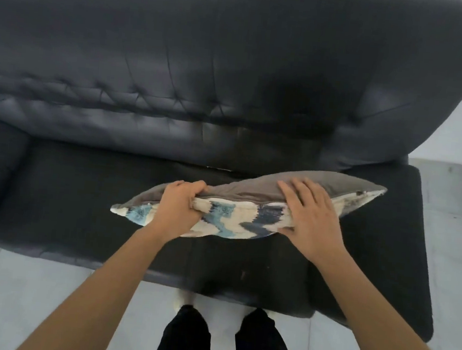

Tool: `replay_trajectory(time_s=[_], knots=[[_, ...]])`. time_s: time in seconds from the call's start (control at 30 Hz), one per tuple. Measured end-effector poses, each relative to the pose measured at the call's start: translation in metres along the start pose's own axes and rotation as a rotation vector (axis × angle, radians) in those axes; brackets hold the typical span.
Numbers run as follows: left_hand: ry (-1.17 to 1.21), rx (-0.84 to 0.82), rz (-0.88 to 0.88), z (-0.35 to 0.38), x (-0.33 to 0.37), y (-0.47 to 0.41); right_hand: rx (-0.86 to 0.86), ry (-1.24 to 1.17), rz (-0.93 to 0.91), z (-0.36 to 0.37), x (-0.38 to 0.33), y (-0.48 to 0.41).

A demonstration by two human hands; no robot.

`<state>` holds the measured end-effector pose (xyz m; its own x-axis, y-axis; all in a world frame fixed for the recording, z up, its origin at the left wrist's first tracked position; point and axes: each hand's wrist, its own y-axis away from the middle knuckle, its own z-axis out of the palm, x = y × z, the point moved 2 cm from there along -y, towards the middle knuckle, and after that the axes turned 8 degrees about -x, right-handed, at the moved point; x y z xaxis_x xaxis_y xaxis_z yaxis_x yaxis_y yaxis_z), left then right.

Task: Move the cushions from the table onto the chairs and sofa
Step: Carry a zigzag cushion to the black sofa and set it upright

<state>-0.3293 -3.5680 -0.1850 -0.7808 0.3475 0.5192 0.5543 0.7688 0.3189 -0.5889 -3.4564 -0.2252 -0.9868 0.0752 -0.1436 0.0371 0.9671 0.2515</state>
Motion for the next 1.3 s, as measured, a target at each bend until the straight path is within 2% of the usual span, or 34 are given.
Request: replay_trajectory(time_s=[0.1,0.23,0.3,0.37,0.43,0.47,0.53,0.6,0.7,0.8,0.87,0.93,1.03,1.2,1.3], knots=[[-0.026,-0.085,-0.001,-0.002,-0.03,-0.044,0.011,0.06,0.049,0.023,0.003,-0.036],[-0.187,-0.13,0.039,0.027,-0.095,-0.127,-0.134,0.019,0.107,0.076,0.006,-0.105],[-0.257,-0.117,0.018,0.053,-0.132,-0.164,-0.166,-0.02,0.13,0.118,0.017,-0.14],[-0.263,-0.171,-0.024,0.085,-0.171,-0.191,-0.232,-0.046,0.1,0.158,0.021,-0.17],[-0.239,-0.253,-0.082,0.115,-0.21,-0.207,-0.196,-0.053,0.079,0.183,0.017,-0.193],[-0.202,-0.251,-0.092,0.127,-0.225,-0.211,-0.104,-0.069,0.096,0.19,0.015,-0.202],[-0.131,-0.139,-0.081,0.143,-0.244,-0.22,0.082,-0.183,0.159,0.195,0.014,-0.217],[-0.162,0.063,-0.057,0.15,-0.25,-0.231,0.172,-0.265,0.155,0.2,0.021,-0.226],[-0.373,0.286,0.035,0.154,-0.247,-0.251,0.201,-0.125,0.114,0.205,0.035,-0.227],[-0.458,0.245,0.119,0.157,-0.248,-0.265,0.127,0.077,0.246,0.201,0.042,-0.224],[-0.476,0.235,0.193,0.152,-0.248,-0.267,0.111,0.136,0.269,0.195,0.04,-0.226],[-0.509,0.291,0.283,0.136,-0.251,-0.265,0.155,0.138,0.244,0.183,0.038,-0.236],[-0.551,0.407,0.329,0.105,-0.259,-0.267,0.244,0.083,0.215,0.161,0.035,-0.263],[-0.597,0.618,0.247,0.102,-0.257,-0.279,0.433,0.153,0.261,0.179,0.028,-0.29],[-0.474,0.657,0.156,0.129,-0.258,-0.255,0.593,0.133,0.341,0.206,0.019,-0.27]])
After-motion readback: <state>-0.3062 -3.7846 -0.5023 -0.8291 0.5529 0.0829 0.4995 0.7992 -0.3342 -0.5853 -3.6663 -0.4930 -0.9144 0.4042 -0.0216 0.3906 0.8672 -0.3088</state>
